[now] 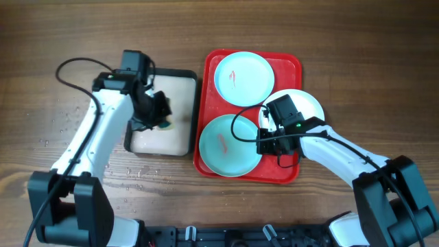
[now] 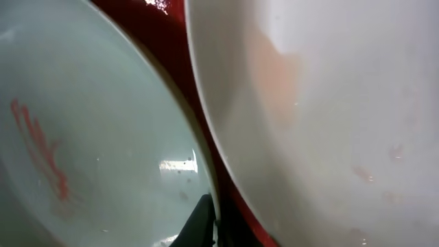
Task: Clean dirty plates on tray and stack at the side
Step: 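Tilt the lower blue plate with the right gripper and scrub it with the sponge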
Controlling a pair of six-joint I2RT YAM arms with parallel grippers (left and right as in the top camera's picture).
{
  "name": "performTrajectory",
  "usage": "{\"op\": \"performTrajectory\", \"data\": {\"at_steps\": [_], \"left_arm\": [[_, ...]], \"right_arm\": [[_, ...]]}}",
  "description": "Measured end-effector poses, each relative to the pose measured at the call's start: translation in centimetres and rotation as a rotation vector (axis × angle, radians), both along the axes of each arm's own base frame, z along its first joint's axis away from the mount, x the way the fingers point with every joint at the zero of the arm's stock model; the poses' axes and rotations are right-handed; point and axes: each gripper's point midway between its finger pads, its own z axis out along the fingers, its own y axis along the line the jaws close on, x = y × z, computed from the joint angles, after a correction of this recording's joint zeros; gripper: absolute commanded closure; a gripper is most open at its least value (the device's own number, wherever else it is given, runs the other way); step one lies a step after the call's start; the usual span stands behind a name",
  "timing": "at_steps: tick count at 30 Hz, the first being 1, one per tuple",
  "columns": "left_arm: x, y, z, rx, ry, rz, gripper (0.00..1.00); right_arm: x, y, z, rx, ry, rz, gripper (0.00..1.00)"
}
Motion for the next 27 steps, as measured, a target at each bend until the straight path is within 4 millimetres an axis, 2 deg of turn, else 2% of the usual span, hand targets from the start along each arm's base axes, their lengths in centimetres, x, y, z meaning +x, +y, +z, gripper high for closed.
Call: {"op": "performTrajectory", "data": {"at_steps": [2, 5, 7, 11, 14, 15, 18, 20, 23, 27], "left_arm": [[-0.5, -2.1, 0.1, -0.019, 0.002, -0.06, 0.96], [-1.9, -6.6, 0.0, -0.046, 0.003, -0.17, 0.96], [-2.0, -9.6, -0.8, -0.073, -0.041, -0.195, 0.96], [-4.2, -15.4, -4.2, -0.139, -0.048, -0.197, 0.96], [-5.9, -17.8, -7.4, -0.135, 0.03, -0.172, 0.96], [-6.4, -17.9, -8.5, -0.122, 0.072, -0.137, 0.96], [-6.5, -17.0, -8.5, -0.108, 0.136, -0.058, 0.96], [-6.9, -14.2, -8.7, -0.025, 0.191, 0.009, 0.96], [-6.6, -11.0, -8.7, 0.061, 0.216, 0.061, 0.96], [-5.9, -11.2, -8.8, 0.056, 0.185, 0.04, 0.96]], "right_arm": [[0.0, 0.0, 0.0, 0.001, 0.003, -0.01, 0.96], [0.0, 0.0, 0.0, 0.001, 0.007, -0.018, 0.95], [0.0, 0.0, 0.0, 0.002, 0.008, -0.021, 0.95], [0.0, 0.0, 0.0, -0.001, 0.006, -0.022, 0.95], [0.0, 0.0, 0.0, -0.001, 0.008, -0.025, 0.94], [0.0, 0.0, 0.0, -0.001, 0.008, -0.025, 0.94], [0.0, -0.1, 0.0, -0.002, 0.009, -0.025, 0.94], [0.0, -0.1, 0.0, -0.002, 0.009, -0.025, 0.94], [0.0, 0.0, 0.0, -0.001, 0.01, -0.025, 0.94], [-0.2, 0.1, 0.0, -0.002, 0.013, -0.022, 0.95]]}}
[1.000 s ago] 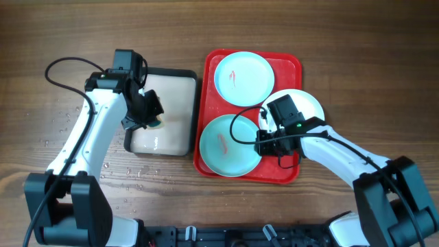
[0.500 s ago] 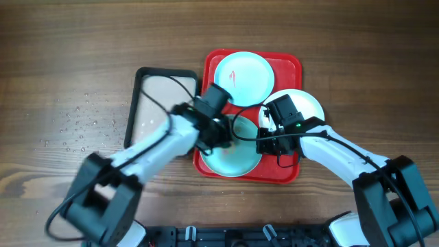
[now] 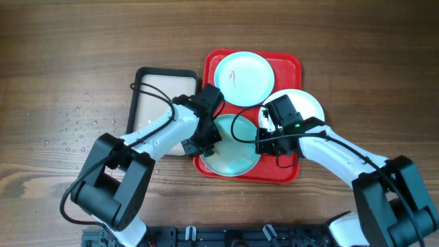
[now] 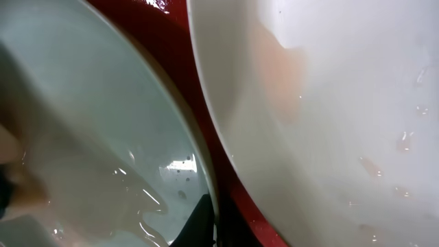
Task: Clean dirty plates on tray and stack at the side
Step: 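Tilt the lower blue plate with the right gripper and scrub it with the sponge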
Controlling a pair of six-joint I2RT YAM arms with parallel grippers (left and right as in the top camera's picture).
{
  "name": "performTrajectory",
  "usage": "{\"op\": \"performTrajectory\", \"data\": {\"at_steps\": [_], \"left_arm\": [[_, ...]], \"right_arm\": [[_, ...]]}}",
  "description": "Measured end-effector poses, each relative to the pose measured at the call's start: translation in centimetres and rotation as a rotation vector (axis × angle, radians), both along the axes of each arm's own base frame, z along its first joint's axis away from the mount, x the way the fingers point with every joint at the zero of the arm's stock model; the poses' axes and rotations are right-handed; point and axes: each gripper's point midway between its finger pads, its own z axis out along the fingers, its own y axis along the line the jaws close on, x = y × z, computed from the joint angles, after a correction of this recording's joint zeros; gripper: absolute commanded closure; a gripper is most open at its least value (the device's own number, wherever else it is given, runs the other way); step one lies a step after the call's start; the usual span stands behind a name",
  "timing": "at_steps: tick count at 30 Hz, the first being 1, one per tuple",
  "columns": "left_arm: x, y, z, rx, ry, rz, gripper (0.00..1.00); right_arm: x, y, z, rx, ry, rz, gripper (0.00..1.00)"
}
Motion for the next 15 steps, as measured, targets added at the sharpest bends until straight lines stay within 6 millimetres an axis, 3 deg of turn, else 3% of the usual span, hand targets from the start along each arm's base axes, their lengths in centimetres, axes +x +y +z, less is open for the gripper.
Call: {"op": "performTrajectory", "data": {"at_steps": [2, 4, 8, 11, 15], "left_arm": [[1.2, -1.3, 0.0, -0.068, -0.045, -0.006, 0.96], [2.6, -4.8, 0.2, -0.194, -0.116, -0.045, 0.96], [1.6, -8.4, 0.0, -0.241, -0.126, -0.093, 0.96], [1.1, -9.4, 0.0, -0.283, -0.095, -0.099, 0.96], [-1.5, -10.7, 0.0, -0.368, 0.039, -0.13, 0.96]], "right_arm": [[0.1, -0.3, 0.0, -0.012, 0.002, -0.011, 0.95], [0.2, -0.6, 0.0, -0.021, 0.0, -0.021, 0.94], [0.3, -0.8, 0.0, -0.031, 0.0, -0.025, 0.94], [0.3, -0.8, 0.0, -0.033, -0.001, -0.026, 0.94], [0.3, -0.8, 0.0, -0.033, -0.002, -0.026, 0.94]]}}
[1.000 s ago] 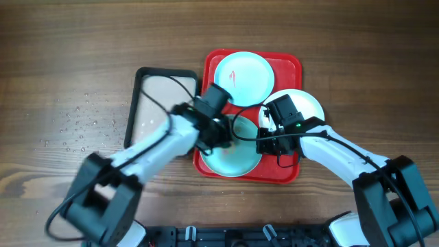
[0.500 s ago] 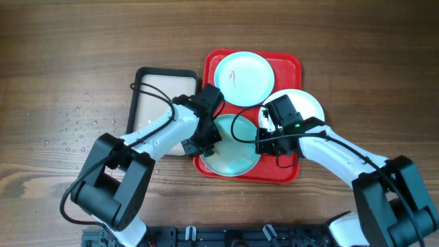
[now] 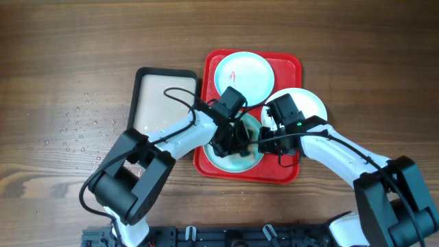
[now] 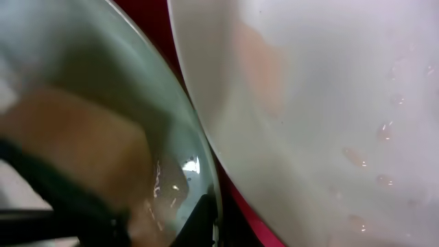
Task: Clean dirty plates on tray and stack at the side
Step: 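Tilt the lower blue plate with the right gripper and scrub it with the sponge, then lift the lower blue plate with the right gripper, return sponge to water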
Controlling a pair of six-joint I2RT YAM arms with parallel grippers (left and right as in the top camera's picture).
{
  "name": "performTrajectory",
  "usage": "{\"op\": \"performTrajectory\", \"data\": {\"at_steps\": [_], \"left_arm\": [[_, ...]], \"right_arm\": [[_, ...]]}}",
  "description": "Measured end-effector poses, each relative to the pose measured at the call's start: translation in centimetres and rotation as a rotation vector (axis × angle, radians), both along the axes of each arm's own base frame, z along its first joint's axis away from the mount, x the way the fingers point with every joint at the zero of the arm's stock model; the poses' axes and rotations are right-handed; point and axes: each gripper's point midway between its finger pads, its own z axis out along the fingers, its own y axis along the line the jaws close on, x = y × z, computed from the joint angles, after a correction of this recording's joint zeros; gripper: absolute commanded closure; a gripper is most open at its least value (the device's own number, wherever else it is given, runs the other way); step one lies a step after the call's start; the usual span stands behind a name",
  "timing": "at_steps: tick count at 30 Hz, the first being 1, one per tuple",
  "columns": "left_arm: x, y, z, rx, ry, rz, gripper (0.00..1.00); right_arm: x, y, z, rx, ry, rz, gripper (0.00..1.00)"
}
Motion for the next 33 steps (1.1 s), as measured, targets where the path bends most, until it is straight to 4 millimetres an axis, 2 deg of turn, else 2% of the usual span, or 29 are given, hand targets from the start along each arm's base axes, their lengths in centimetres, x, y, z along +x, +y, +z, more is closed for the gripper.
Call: {"op": "performTrajectory", "data": {"at_steps": [4, 7, 9, 11, 13, 16, 18, 21, 22, 24, 26, 29, 30, 32, 33], "left_arm": [[-2.1, 1.4, -0.2, 0.059, 0.099, -0.005, 0.96], [-2.4, 4.4, -0.2, 0.19, 0.131, 0.026, 0.96], [-1.2, 7.4, 0.0, 0.333, 0.062, 0.053, 0.96], [0.3, 9.1, 0.3, 0.426, -0.032, 0.066, 0.96], [1.3, 10.0, 0.8, 0.478, -0.098, 0.078, 0.96], [1.6, 10.1, 1.3, 0.474, -0.117, 0.079, 0.96], [1.5, 9.6, 2.8, 0.41, -0.114, 0.06, 0.96], [2.5, 10.4, 7.0, 0.318, -0.167, 0.106, 0.96], [3.1, 11.8, 9.2, 0.291, -0.207, 0.15, 0.96], [4.9, 16.5, 13.2, 0.285, -0.314, 0.268, 0.96], [6.0, 20.1, 14.3, 0.339, -0.369, 0.319, 0.96], [7.4, 23.7, 13.7, 0.428, -0.412, 0.319, 0.96], [7.8, 24.0, 13.0, 0.442, -0.422, 0.299, 0.96], [7.8, 24.2, 10.4, 0.465, -0.41, 0.256, 0.93], [7.5, 24.3, 8.8, 0.478, -0.386, 0.235, 0.72]], "right_arm": [[0.0, 0.0, 0.0, 0.0, 0.0, 0.0, 0.94], [0.0, 0.0, 0.0, 0.0, 0.0, 0.0, 0.95], [0.0, 0.0, 0.0, 0.0, 0.0, 0.0, 0.94], [0.0, 0.0, 0.0, 0.0, 0.0, 0.0, 0.94], [-0.1, 0.2, 0.0, 0.007, 0.002, 0.004, 0.95], [-0.2, 0.3, 0.0, 0.009, 0.005, 0.008, 0.94], [-0.2, 0.2, 0.0, 0.008, 0.007, 0.008, 0.91], [-0.3, 0.2, 0.0, 0.004, 0.005, 0.015, 0.91], [-0.2, 0.2, 0.0, 0.003, 0.002, 0.022, 0.93], [0.2, 0.3, 0.1, 0.006, -0.022, 0.043, 0.96], [0.5, 0.5, 0.2, 0.014, -0.037, 0.047, 0.96], [-0.3, 0.2, 0.5, -0.007, 0.014, 0.063, 0.96], [-0.8, -0.1, 0.9, -0.031, 0.051, 0.068, 0.96], [-0.2, -0.6, 2.9, -0.087, 0.044, 0.069, 0.96], [0.4, -0.7, 4.4, -0.118, 0.013, 0.075, 0.96]]}}
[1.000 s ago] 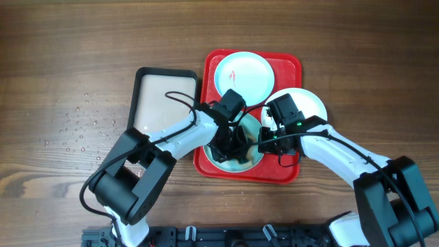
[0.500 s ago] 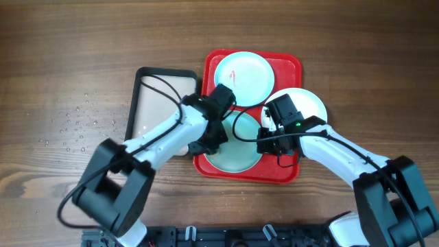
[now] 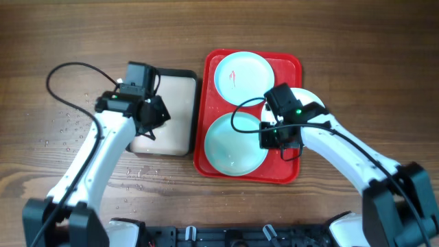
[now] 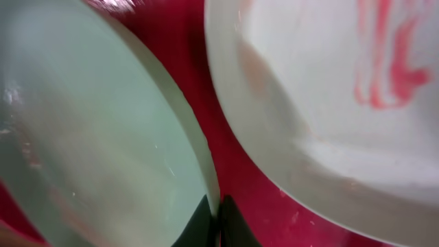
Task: Clean dirty plates on tray and stack at the side
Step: 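Lift the lower blue plate with the right gripper, return sponge to water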
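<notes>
Three plates sit on the red tray (image 3: 287, 66). A pale green plate (image 3: 243, 77) with a red smear lies at the back. The nearer pale green plate (image 3: 233, 145) shows no stain in the overhead view. My right gripper (image 4: 216, 221) is shut on this plate's right rim (image 4: 206, 180), one finger on each side of it. A white plate (image 4: 322, 116) with red smears lies right of it, mostly under my right arm from overhead. My left gripper (image 3: 149, 115) hovers over the beige basin (image 3: 175, 103); its jaws are hidden from above.
The black-rimmed beige basin lies directly left of the tray. Water droplets (image 3: 72, 123) dot the wooden table left of and in front of it. Cables loop off both arms. Bare wood lies right of the tray.
My left gripper, which was on the nearer green plate with a brown sponge, is back over the basin. The right gripper still pinches that plate's rim and has shifted slightly.
At first my left gripper was over the basin, my right shut on the rim of the nearer green plate, which bore a red smear. Then the left gripper was on that plate with the sponge. Now it is back over the basin and the smear is gone.
</notes>
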Controlling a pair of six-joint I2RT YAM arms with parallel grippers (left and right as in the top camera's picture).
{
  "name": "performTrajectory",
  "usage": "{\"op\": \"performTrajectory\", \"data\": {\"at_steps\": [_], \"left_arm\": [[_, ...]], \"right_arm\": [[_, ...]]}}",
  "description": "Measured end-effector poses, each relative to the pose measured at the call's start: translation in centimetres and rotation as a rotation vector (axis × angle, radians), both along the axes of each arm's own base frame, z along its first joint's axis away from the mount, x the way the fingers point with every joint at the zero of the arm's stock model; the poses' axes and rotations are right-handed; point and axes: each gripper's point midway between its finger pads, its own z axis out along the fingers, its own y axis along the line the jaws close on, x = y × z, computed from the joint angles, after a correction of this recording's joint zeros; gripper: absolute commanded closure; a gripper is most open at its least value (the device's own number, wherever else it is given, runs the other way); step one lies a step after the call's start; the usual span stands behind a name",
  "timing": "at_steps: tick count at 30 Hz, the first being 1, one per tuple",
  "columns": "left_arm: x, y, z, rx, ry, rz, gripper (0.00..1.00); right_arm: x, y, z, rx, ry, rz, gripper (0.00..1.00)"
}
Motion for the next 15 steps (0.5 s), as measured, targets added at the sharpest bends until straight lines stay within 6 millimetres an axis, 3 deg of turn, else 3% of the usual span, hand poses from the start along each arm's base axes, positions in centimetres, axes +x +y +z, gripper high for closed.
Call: {"op": "performTrajectory", "data": {"at_steps": [1, 4, 7, 9, 14, 15], "left_arm": [[-0.5, 0.1, -1.3, 0.01, 0.036, -0.01, 0.54], [-0.8, 0.2, -2.1, 0.018, 0.06, -0.025, 0.44], [-1.0, -0.1, -1.4, -0.002, 0.049, -0.035, 0.29], [-1.4, -0.4, 0.2, -0.026, 0.011, -0.044, 0.0], [-2.0, -0.7, 3.4, -0.061, -0.078, -0.053, 0.0], [-2.0, -0.7, 3.6, -0.063, -0.086, -0.053, 0.0]], "right_arm": [[0.5, -0.3, 2.3, -0.048, -0.057, 0.014, 0.96], [1.7, -0.3, 7.0, -0.151, -0.241, 0.054, 0.96], [1.1, -1.2, 8.2, -0.33, -0.332, 0.07, 0.96], [0.9, -1.5, 9.0, -0.445, -0.408, 0.081, 0.96], [1.3, -1.0, 12.8, -0.672, -0.679, 0.127, 0.96], [0.9, 0.0, 13.3, -0.683, -0.722, 0.163, 0.96]]}}
